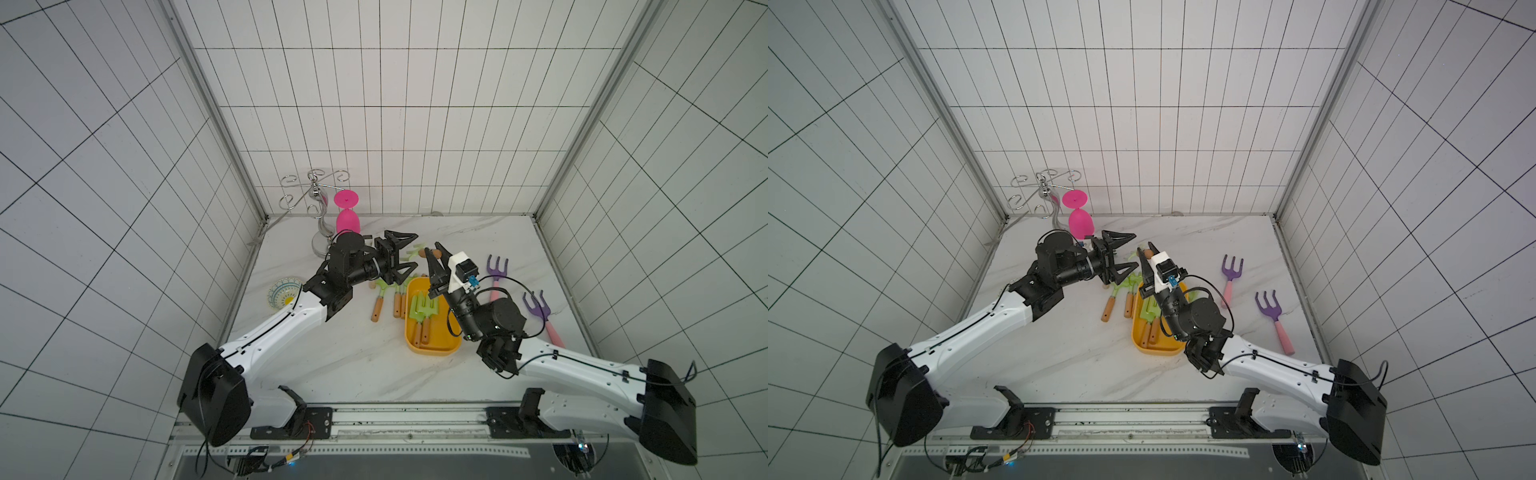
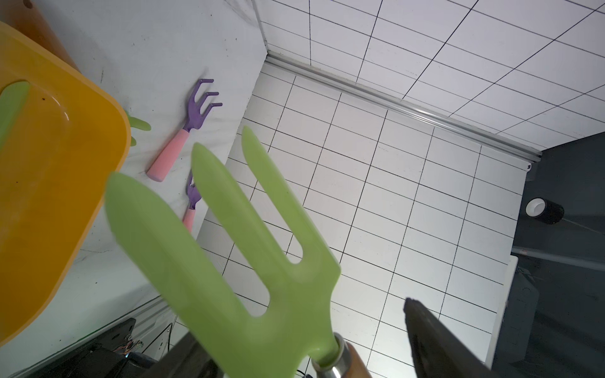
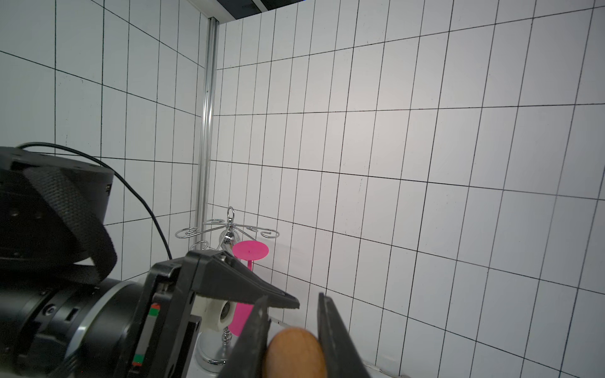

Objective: Put the rake into the storage box
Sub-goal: Place the rake in the storage box.

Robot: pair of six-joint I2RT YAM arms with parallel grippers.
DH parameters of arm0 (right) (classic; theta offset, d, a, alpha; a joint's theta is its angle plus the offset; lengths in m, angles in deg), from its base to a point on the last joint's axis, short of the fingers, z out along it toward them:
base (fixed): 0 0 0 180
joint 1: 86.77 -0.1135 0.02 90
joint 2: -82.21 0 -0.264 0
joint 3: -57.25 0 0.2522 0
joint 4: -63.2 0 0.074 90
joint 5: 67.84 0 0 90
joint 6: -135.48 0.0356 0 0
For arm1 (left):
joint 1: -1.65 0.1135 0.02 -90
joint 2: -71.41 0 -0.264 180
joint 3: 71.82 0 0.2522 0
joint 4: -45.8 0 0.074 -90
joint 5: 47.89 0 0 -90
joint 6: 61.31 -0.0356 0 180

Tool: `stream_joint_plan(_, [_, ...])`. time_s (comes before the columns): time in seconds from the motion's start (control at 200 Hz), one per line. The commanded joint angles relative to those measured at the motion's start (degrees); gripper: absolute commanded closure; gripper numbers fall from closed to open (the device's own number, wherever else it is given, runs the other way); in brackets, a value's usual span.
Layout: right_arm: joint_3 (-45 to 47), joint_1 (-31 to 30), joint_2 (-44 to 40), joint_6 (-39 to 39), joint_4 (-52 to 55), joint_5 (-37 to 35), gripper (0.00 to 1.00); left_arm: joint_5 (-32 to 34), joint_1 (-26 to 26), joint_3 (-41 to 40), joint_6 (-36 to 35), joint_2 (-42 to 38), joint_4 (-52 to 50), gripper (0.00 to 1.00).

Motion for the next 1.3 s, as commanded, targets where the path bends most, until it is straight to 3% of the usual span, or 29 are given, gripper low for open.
stream_joint_plan(0.0, [1.34,-0.66,0.37,-3.48,-3.41,-0.67,1.00,0.25,-0.66,1.16,1.28,0.53,2.59,0.18])
stream_joint_plan(0.245, [1.10,-0.83,2.18,-4.23,-3.60,-0.83,1.00,-0.62,-1.36,1.18,3.10,2.25,6.55,0.25])
stream_joint_plan(0.59, [2.50,-0.92,1.81,-3.41,-2.18,-2.52,1.00,-2.56,-1.35,-0.26,5.57,4.90,13.79,0.56])
stream_joint_plan(1.039, [5.58,-1.97,-3.17,4.59,8.90,-3.55,1.00,-7.49,1.70,0.27,0.67,7.57,18.75,0.89])
stream_joint_plan(1.104, [5.20,-1.98,-4.45,5.75,12.00,-3.59,0.90,-9.21,1.69,1.45,-1.47,8.19,18.37,0.91])
stream_joint_plan(1.189, [3.60,-1.98,-7.64,7.54,19.85,-3.30,0.67,-11.75,1.72,3.47,-6.56,8.42,16.41,0.95])
stream_joint_plan(1.294, [0.58,-1.89,-12.76,10.00,33.48,-2.02,0.36,-15.45,1.80,6.86,-17.47,7.99,5.78,0.96])
